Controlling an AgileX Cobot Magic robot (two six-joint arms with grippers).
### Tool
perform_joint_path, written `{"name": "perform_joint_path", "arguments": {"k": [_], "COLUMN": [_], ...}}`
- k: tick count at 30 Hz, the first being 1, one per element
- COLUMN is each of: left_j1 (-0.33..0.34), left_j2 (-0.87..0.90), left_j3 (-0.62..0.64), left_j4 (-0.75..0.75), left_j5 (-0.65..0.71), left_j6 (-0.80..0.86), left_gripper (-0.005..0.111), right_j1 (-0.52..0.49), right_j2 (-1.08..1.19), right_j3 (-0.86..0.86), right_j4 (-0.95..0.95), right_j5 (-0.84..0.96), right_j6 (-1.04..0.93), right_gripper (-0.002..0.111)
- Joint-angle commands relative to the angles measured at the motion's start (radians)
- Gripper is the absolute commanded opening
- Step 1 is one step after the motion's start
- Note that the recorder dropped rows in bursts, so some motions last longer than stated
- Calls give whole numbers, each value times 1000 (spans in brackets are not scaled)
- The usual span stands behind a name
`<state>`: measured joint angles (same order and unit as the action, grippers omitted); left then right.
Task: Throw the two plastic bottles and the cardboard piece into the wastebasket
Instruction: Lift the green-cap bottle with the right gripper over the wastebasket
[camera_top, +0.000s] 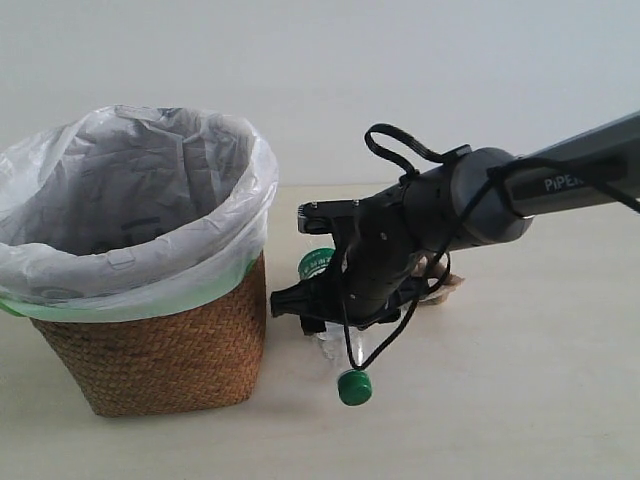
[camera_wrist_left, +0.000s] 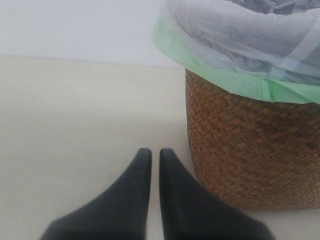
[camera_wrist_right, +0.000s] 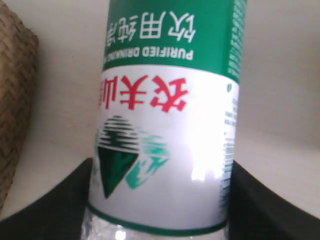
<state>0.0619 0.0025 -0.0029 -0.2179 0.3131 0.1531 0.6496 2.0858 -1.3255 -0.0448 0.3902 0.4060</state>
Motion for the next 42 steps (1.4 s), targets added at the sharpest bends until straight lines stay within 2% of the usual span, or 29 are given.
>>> {"name": "perform_joint_path", "arguments": {"k": [1, 8, 9, 15, 20, 26, 29, 31, 33, 35, 37, 38, 39, 40, 41, 42], "left_j1": [3, 3, 3, 3, 3, 3, 3, 3, 3, 3, 3, 3, 3, 3, 3, 3], "left_j2": [-2, -2, -2, -2, -2, -2, -2, -2, -2, -2, -2, -2, -2, -2, -2, -2], "left_j3": [3, 3, 3, 3, 3, 3, 3, 3, 3, 3, 3, 3, 3, 3, 3, 3], "left_j4": [2, 2, 2, 2, 2, 2, 2, 2, 2, 2, 2, 2, 2, 2, 2, 2], "left_j5": [-3, -3, -3, -3, -3, -3, -3, -3, -3, -3, -3, -3, -3, -3, -3, -3], "left_j6": [-9, -9, -9, -9, -9, -9, -9, -9, -9, -9, -9, -9, -9, -9, -9, -9], "left_gripper": [6, 6, 6, 6, 6, 6, 6, 6, 6, 6, 6, 6, 6, 6, 6, 6], "right_j1": [-3, -3, -3, -3, -3, -3, -3, -3, -3, -3, -3, -3, -3, -3, -3, -3], "right_j2": [-49, -169, -213, -373, -509, -564, -562, -559, -559, -561, -561, -561, -559, -557, -547, -537], "right_j3": [0, 0, 0, 0, 0, -2, -2, -2, -2, -41, -102, -126, -161, -185, -212, -240], "right_j4": [-41, -180, -274, -506, -744, -1021, -1009, -949, -801, -561, -216, -101, 175, 293, 458, 620], "right_j5": [60, 146, 201, 387, 574, 831, 831, 796, 666, 504, 346, 281, 195, 148, 104, 79], "right_j6": [-8, 75, 138, 267, 334, 363, 363, 372, 370, 237, 0, -104, -262, -365, -481, -572], "right_gripper": [0, 0, 0, 0, 0, 0, 0, 0, 0, 0, 0, 0, 2, 6, 14, 31]}}
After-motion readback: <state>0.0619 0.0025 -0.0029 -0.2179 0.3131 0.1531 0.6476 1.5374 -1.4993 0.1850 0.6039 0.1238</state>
